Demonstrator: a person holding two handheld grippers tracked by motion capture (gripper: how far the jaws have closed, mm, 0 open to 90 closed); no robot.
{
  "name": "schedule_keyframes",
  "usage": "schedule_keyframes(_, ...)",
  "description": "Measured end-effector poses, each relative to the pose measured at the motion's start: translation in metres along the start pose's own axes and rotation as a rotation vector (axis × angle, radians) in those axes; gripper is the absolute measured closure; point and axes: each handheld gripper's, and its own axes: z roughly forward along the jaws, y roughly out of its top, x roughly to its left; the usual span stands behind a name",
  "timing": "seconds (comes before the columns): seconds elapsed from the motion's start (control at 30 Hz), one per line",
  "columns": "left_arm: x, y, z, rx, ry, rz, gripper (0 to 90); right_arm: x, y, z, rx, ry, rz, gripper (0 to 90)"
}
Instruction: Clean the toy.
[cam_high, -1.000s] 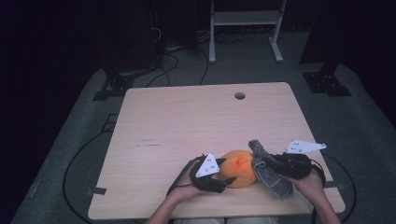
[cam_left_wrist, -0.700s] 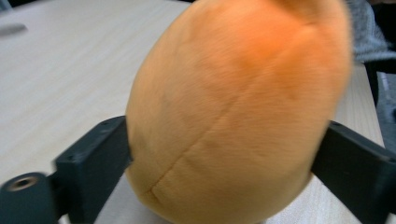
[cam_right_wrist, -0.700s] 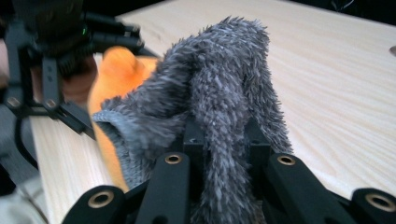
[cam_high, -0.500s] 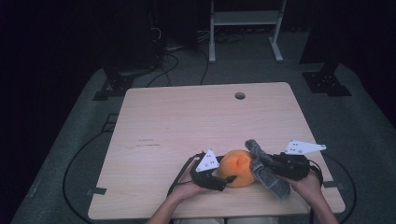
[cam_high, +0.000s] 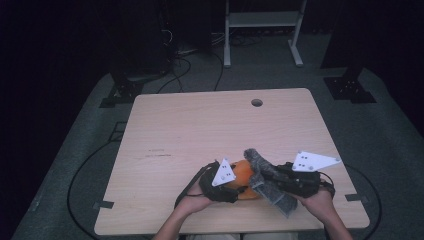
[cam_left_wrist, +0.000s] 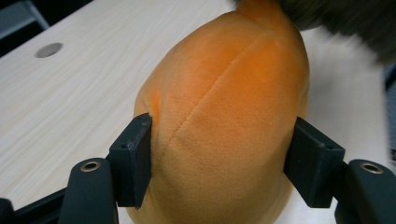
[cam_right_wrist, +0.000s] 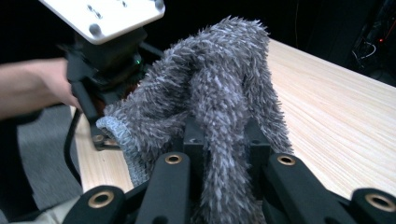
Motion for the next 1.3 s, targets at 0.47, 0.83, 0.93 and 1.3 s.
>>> schedule_keyframes(0.47, 0.005, -0.01, 0.012, -0.033, 0.023, -0.087, 29.1, -0.028, -0.032, -0.008, 0.046, -0.072, 0.119, 76.0)
schedule_keyframes(0.83, 0.007, -0.011, 0.005, -0.084, -0.071, -0.082, 19.1, -0.013, -0.027, 0.005, 0.064, -0.035, 0.055, 76.1)
schedule_keyframes(0.93, 0.012, -0.013, 0.01, -0.068, -0.05, -0.108, 12.4, -0.013, -0.027, 0.003, 0.07, -0.017, 0.046, 76.1)
schedule_keyframes(1.3, 0.008, -0.016, 0.009, -0.118, -0.152, -0.064, 20.7, -0.033, -0.042, -0.011, 0.08, -0.059, 0.1, 76.0)
